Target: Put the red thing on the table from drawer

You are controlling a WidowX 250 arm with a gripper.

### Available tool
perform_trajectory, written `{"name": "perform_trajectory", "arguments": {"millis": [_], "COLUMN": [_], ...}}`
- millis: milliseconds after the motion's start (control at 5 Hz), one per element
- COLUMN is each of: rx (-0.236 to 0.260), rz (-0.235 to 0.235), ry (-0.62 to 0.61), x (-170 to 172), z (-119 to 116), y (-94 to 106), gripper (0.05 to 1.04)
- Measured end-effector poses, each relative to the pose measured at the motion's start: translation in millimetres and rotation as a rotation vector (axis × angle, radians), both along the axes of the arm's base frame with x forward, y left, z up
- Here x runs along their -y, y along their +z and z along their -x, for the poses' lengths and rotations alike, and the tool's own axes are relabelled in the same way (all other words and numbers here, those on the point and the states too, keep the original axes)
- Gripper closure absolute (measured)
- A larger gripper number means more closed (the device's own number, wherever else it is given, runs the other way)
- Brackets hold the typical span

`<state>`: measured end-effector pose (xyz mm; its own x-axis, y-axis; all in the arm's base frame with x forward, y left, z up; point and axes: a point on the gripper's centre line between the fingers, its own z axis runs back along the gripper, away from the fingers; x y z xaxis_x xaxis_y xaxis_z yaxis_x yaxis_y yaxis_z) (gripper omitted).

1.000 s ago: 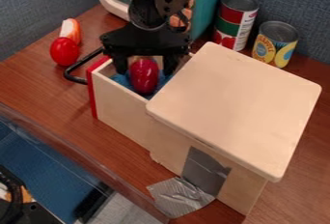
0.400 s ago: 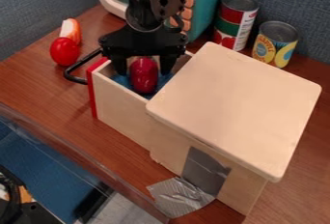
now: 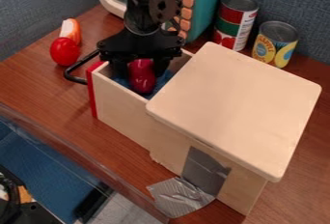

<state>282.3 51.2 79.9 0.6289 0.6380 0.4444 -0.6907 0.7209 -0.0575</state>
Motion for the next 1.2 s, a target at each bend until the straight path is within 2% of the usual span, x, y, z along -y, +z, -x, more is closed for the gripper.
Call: {"name": "perform_trajectory", "arguments": {"millis": [200, 400, 600, 800, 1000, 1200], "rx": [0.021, 0.07, 0.124, 0.13, 0.122, 0.093], "rz": [-0.005, 0.006, 0.022, 0.035, 0.041, 0.036], "ry": [0.005, -0.01, -0.015, -0.013, -0.014, -0.012], "x": [-0.9, 2.2, 5.0, 6.9, 5.0, 4.1], "z": [-0.7, 0.5, 0.8, 4.9, 6.2, 6.7], "y": [5.6, 23.7, 47.5, 56.1, 53.2, 40.6], "gripper": [0.666, 0.901, 1.022, 1.02, 0.888, 0.634]}}
